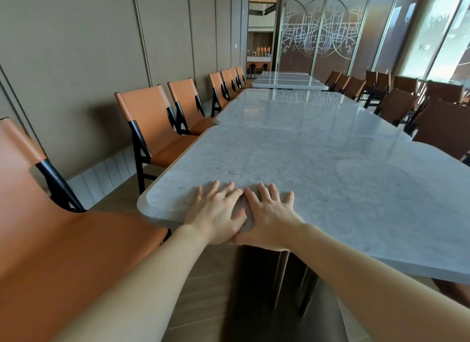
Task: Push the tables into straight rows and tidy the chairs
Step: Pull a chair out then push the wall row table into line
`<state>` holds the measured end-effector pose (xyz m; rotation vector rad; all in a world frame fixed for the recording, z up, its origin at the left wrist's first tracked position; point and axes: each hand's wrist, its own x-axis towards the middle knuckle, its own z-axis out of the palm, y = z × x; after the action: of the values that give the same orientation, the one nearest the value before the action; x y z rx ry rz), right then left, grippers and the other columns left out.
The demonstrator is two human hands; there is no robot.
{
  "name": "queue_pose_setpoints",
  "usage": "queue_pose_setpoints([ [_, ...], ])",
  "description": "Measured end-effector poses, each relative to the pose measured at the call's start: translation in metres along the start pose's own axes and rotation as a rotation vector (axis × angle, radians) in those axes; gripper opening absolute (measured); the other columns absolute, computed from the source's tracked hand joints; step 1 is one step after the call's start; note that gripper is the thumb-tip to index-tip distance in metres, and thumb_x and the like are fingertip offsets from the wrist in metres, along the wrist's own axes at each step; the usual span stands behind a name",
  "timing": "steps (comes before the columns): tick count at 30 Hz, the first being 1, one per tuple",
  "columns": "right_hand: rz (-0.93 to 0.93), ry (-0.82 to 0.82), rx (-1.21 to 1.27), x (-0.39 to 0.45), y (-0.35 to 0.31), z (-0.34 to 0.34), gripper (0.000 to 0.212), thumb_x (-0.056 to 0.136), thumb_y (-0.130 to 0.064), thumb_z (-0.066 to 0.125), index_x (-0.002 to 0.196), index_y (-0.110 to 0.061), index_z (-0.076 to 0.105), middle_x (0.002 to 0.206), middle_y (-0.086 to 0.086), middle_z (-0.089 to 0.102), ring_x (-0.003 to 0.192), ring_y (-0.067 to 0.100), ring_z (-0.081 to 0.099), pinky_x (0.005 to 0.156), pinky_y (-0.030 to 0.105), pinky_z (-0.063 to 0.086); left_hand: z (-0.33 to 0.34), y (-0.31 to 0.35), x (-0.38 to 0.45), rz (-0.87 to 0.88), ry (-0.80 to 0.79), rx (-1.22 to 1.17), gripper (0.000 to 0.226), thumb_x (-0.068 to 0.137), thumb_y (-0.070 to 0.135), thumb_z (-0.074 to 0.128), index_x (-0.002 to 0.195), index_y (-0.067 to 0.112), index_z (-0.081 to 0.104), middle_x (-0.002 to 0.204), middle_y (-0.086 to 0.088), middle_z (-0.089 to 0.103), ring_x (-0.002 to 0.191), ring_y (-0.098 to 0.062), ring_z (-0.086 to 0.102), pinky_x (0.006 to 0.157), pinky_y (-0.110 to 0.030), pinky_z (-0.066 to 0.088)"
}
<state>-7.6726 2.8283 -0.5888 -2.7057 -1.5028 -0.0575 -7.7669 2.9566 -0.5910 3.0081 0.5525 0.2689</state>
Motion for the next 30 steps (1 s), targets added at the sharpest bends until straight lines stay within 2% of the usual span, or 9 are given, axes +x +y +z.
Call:
queue_pose_setpoints([
  [11,0.012,-0.024,0.014,0.008,-0.004,0.001,0.119,0.062,-0.093,0.045,0.155,-0.027,0.013,0.161,0.009,0.017,0.151,0.037,0.004,0.113,0.072,0.009,0.0,-0.008,0.006,0.011,0.001,-0.002,0.056,0.102,0.045,0.039,0.154,0.028,0.032,0.167,0.002,0.024,0.156,-0.028,0.014,0.122,-0.061,0.013],
  [18,0.021,-0.095,0.045,0.007,-0.006,-0.007,0.119,0.066,-0.088,0.05,0.158,-0.027,0.006,0.166,0.009,0.006,0.153,0.036,-0.005,0.115,0.07,0.002,0.001,-0.008,0.004,-0.001,0.011,-0.018,0.057,0.101,0.049,0.036,0.154,0.031,0.031,0.166,0.004,0.024,0.155,-0.025,0.014,0.123,-0.059,0.013],
  [20,-0.006,-0.142,0.132,0.003,0.006,-0.016,0.109,0.073,-0.085,0.05,0.159,-0.03,0.012,0.167,0.004,0.009,0.154,0.03,0.001,0.12,0.06,0.004,0.001,-0.008,0.002,-0.009,-0.025,0.007,0.06,0.097,0.053,0.029,0.153,0.031,0.029,0.166,0.003,0.022,0.155,-0.024,0.012,0.123,-0.06,0.013],
  [21,-0.023,-0.14,0.196,-0.002,0.018,-0.022,0.099,0.079,-0.081,0.05,0.158,-0.03,0.02,0.165,0.001,0.017,0.153,0.026,0.012,0.122,0.052,0.011,0.0,-0.007,0.003,-0.027,-0.054,0.017,0.061,0.097,0.055,0.028,0.153,0.032,0.028,0.166,0.003,0.022,0.155,-0.024,0.012,0.122,-0.061,0.012],
  [22,-0.034,-0.113,0.258,-0.011,0.032,-0.027,0.085,0.085,-0.076,0.05,0.154,-0.029,0.031,0.16,-0.001,0.029,0.148,0.023,0.027,0.12,0.044,0.021,-0.002,-0.004,0.004,-0.056,-0.079,0.026,0.059,0.098,0.055,0.029,0.152,0.031,0.029,0.165,0.001,0.023,0.154,-0.025,0.014,0.122,-0.062,0.012],
  [24,0.007,-0.022,0.275,-0.04,0.066,-0.034,0.057,0.095,-0.064,0.046,0.139,-0.027,0.051,0.143,-0.004,0.047,0.127,0.022,0.05,0.105,0.038,0.039,-0.01,0.012,0.009,-0.094,-0.088,0.101,0.058,0.101,0.056,0.032,0.149,0.024,0.033,0.158,-0.005,0.033,0.149,-0.029,0.025,0.121,-0.063,0.012],
  [25,0.055,0.032,0.215,-0.057,0.086,-0.034,0.048,0.098,-0.059,0.043,0.132,-0.028,0.055,0.137,-0.005,0.051,0.121,0.022,0.054,0.099,0.038,0.041,-0.013,0.028,0.011,-0.055,-0.08,0.179,0.059,0.102,0.056,0.031,0.148,0.02,0.035,0.156,-0.009,0.035,0.148,-0.031,0.027,0.121,-0.063,0.01],
  [27,0.205,0.107,0.09,-0.095,0.125,-0.032,0.038,0.102,-0.053,0.037,0.124,-0.029,0.058,0.128,-0.004,0.053,0.119,0.022,0.054,0.094,0.039,0.044,-0.014,0.078,0.016,0.145,-0.076,0.245,0.062,0.103,0.055,0.029,0.154,0.018,0.031,0.164,-0.011,0.023,0.154,-0.032,0.016,0.122,-0.061,0.003],
  [30,0.368,0.176,-0.049,-0.142,0.177,-0.032,0.031,0.103,-0.048,0.035,0.123,-0.033,0.054,0.122,-0.004,0.054,0.119,0.023,0.055,0.09,0.041,0.048,-0.007,0.188,0.022,0.424,-0.08,0.054,0.07,0.102,0.059,0.035,0.159,0.021,0.023,0.171,-0.004,0.002,0.157,-0.026,0.003,0.126,-0.051,0.0],
])
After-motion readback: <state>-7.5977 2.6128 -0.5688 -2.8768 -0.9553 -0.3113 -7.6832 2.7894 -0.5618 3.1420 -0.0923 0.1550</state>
